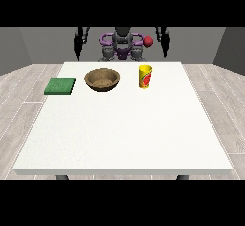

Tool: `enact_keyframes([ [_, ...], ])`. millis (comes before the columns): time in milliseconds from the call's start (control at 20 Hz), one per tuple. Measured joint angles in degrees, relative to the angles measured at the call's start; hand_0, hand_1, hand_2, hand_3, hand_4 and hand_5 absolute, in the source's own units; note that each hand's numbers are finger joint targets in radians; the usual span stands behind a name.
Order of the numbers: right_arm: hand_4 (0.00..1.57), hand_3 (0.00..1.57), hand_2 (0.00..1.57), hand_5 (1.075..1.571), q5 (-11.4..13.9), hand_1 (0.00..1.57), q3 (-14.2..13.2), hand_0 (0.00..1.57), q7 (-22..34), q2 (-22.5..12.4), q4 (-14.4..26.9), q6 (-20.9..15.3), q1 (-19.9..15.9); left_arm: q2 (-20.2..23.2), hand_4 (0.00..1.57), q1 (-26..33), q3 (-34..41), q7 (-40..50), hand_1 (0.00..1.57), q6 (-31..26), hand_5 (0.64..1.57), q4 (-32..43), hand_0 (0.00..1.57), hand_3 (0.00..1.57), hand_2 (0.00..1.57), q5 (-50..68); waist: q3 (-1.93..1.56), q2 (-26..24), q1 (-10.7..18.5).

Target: Pick the cup and pour the ball into the bowl, then pick the bowl and place it on the pad

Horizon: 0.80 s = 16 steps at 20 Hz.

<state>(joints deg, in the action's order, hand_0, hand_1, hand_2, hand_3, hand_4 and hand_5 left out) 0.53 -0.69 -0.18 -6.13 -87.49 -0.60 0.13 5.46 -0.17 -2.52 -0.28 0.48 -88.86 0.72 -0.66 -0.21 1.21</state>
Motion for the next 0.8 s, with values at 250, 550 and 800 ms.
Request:
enact_keyframes([
  [250, 0.0, 0.0, 0.0, 1.569, -0.3, 0.0, -0.5, 0.0, 2.7, -1.4, -3.4, 0.2, -0.5, 1.3, 0.0, -0.6, 0.3, 2.7, 0.0, -0.2, 1.557, -3.4, 0.0, 0.0, 0.0, 0.3, 0.45, -8.9, -0.4],
  [550, 0.0, 0.0, 0.0, 1.57, -10.1, 0.0, -6.3, 0.0, 5.4, -6.1, -6.9, 7.9, 0.1, 2.0, 0.0, -4.9, 6.3, 8.4, 0.0, 0.0, 1.552, -7.1, 0.0, 0.0, 0.0, 7.0, 0.61, -11.2, -2.9],
  [800, 0.0, 0.0, 0.0, 1.57, -14.3, 0.0, -10.4, 0.0, 3.7, -7.6, -8.3, 11.3, 0.3, 4.6, 0.0, -6.0, 11.4, 5.4, 0.0, -2.9, 1.544, -6.8, 0.0, 0.0, 0.0, 10.7, 0.65, -6.8, -3.4],
])
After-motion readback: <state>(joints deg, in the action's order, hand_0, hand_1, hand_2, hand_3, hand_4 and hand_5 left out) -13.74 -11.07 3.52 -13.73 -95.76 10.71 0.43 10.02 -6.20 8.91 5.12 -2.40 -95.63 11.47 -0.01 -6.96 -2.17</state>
